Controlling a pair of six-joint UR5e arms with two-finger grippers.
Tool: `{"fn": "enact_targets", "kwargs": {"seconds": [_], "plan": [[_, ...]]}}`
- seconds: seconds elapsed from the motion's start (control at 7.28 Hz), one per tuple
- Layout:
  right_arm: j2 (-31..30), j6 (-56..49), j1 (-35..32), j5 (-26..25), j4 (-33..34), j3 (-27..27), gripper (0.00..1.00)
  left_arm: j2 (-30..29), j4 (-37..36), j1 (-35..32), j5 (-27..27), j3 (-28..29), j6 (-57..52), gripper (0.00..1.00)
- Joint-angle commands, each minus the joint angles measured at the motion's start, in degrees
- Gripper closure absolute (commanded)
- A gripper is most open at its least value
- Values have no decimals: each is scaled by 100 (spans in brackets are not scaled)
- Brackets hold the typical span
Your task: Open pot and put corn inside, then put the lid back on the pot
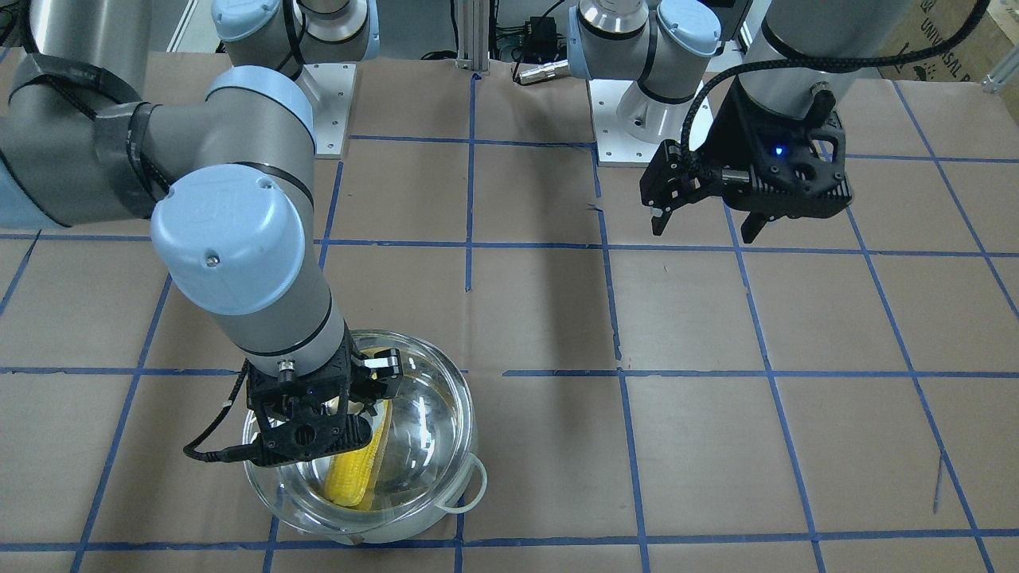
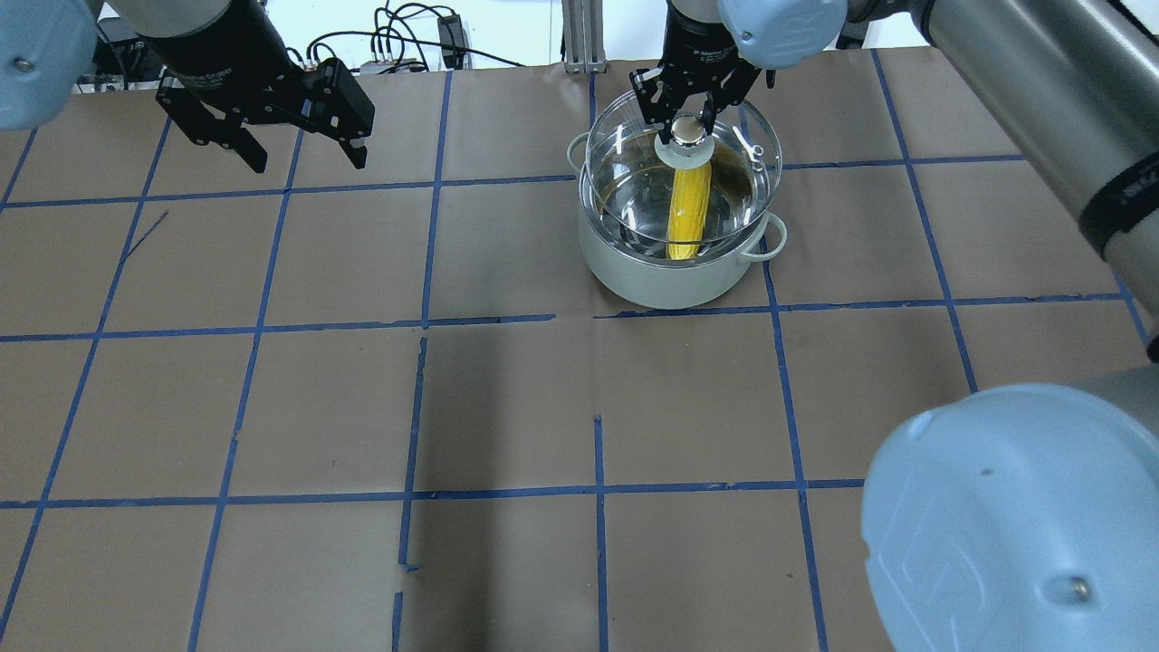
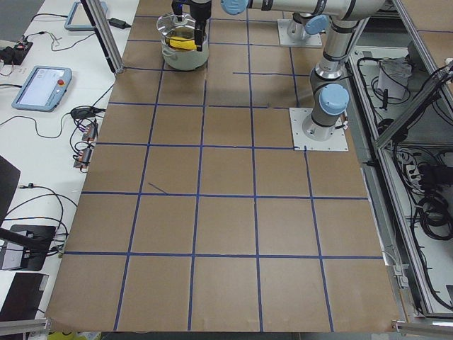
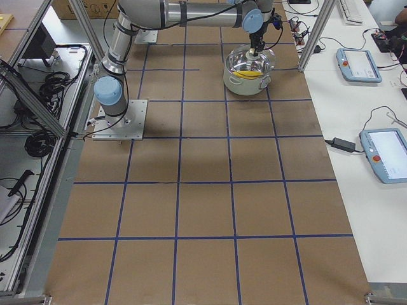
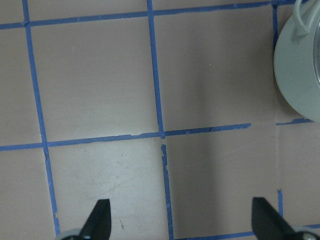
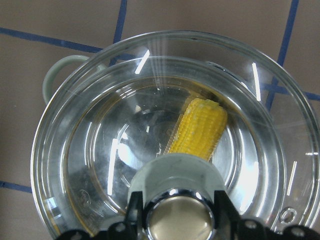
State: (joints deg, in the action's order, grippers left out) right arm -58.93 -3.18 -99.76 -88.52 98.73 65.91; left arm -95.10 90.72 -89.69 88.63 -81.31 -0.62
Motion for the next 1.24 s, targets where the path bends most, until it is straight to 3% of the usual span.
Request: {"fn": "enact_targets", "kwargs": {"seconds": [0.0,0.27,1.1], "plan": [[83,1,-70,10,15,-8,66,-9,181,21,285,-59,273,0],[154,27,-166,2,33,-8,67,0,385,39,576,-16,-181,0],[180,10,-123,11,-11,9,66,18,385,189,330,-7,-105,0]]}}
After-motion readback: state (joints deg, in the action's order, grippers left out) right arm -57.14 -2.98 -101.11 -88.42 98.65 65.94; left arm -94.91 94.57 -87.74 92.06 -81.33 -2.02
